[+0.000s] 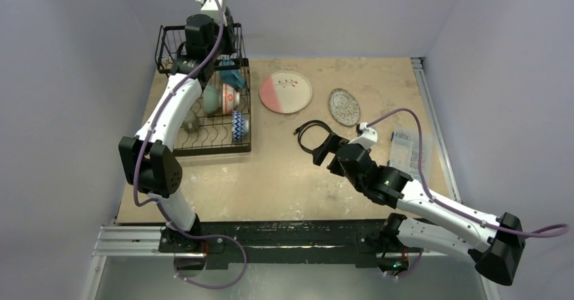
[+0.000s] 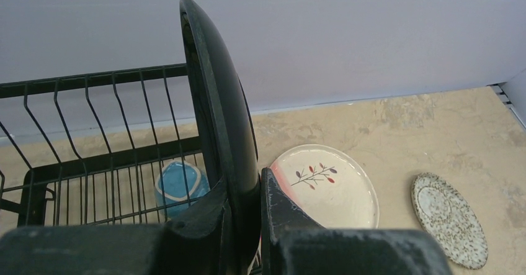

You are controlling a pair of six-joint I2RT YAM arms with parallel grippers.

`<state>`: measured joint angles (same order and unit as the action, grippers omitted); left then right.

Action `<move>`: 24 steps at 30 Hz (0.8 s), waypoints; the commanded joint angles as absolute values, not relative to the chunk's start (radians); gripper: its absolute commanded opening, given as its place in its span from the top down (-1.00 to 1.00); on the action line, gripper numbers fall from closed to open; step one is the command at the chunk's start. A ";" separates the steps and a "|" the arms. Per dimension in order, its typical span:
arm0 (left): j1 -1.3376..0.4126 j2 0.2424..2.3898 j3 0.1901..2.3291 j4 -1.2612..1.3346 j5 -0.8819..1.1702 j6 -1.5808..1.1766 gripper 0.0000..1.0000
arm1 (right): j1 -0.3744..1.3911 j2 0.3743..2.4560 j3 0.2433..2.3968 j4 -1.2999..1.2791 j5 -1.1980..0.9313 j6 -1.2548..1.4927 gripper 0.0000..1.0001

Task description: Load the mixed dishes into the dish rack

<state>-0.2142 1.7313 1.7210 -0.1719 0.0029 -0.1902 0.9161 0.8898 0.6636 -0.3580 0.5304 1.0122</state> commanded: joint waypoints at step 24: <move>-0.147 1.913 1.951 -0.300 0.161 -0.269 0.73 | 0.917 0.975 0.705 -0.303 0.513 1.002 -0.98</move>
<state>-0.1513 1.9057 1.8961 -0.3096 0.1528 -0.2520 0.9161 0.9695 0.6666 -0.3393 0.5171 1.0119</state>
